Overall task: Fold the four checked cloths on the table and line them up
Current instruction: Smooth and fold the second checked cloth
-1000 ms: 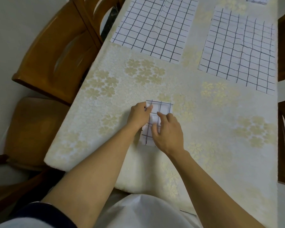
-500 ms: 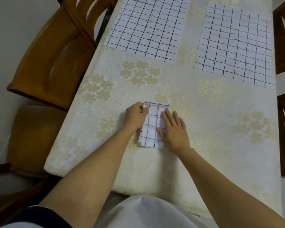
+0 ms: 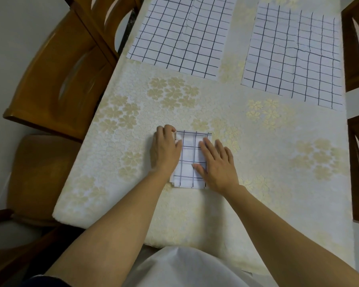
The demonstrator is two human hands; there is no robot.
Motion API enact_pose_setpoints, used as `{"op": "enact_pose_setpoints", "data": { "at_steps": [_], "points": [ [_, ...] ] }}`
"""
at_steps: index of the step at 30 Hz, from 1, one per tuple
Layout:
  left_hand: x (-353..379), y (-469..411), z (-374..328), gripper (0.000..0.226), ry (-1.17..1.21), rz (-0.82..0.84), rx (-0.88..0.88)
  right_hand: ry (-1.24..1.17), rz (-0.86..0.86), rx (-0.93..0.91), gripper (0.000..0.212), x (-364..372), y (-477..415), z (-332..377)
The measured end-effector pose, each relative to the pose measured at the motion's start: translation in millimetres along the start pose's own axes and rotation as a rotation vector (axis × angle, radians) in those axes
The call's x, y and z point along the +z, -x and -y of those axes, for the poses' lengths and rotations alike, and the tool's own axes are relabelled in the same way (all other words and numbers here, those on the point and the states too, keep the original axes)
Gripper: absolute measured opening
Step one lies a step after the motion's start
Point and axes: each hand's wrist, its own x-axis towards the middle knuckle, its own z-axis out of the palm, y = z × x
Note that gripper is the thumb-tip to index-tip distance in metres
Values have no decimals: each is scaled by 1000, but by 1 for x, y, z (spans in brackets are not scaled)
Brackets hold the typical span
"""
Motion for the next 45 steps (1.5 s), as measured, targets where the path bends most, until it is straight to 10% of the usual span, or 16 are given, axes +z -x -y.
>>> {"op": "enact_pose_setpoints", "data": {
  "at_steps": [5,31,45],
  "points": [
    [16,15,-22,34,-126,-21,511,-19,-39,-11,77,3,0,0],
    [26,33,-3,96,-483,368,407,36,157,-3,66,-24,-30,-22],
    [12,52,-5,127,-485,451,337,173,302,-151,149,-42,-36,-37]
  ]
}}
